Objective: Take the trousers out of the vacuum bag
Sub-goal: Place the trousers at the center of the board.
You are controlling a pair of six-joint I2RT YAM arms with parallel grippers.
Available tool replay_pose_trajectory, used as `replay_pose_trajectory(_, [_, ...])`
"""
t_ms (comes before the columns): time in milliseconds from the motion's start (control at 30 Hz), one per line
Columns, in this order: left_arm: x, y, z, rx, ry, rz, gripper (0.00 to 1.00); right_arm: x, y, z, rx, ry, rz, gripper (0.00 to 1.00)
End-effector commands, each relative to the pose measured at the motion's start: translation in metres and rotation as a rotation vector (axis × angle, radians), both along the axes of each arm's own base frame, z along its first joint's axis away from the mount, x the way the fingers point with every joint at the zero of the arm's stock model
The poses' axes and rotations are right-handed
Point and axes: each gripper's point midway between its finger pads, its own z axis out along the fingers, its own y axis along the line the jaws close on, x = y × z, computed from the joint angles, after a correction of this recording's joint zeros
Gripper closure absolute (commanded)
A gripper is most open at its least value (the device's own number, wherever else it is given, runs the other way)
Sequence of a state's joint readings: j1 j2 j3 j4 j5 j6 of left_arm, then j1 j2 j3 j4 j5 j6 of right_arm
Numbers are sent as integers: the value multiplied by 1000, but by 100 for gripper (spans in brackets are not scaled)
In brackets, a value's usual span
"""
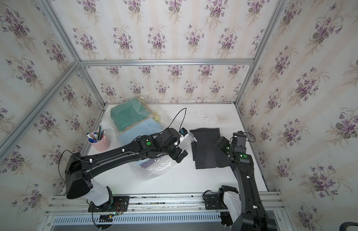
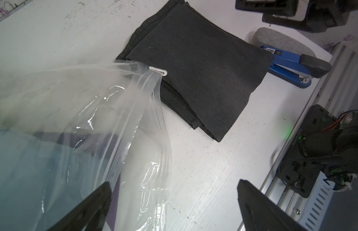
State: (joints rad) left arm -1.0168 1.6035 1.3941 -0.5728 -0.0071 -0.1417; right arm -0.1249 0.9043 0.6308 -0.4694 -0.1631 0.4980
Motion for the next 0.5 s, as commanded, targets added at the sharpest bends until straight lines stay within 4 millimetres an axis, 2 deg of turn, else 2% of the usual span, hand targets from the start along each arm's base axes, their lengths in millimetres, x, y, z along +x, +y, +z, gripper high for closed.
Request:
replay_pose_trajectory(0, [0, 6, 8, -36, 8, 24, 0, 0, 16, -15, 3, 31, 52, 8])
replay_pose_trajectory(167, [2, 22, 12, -30, -10, 62, 0, 2, 38, -46, -74, 115, 83, 0])
replay_pose_trajectory(467, [-1, 55, 9, -13, -28, 139, 0, 24, 49, -88, -142, 207, 121, 0])
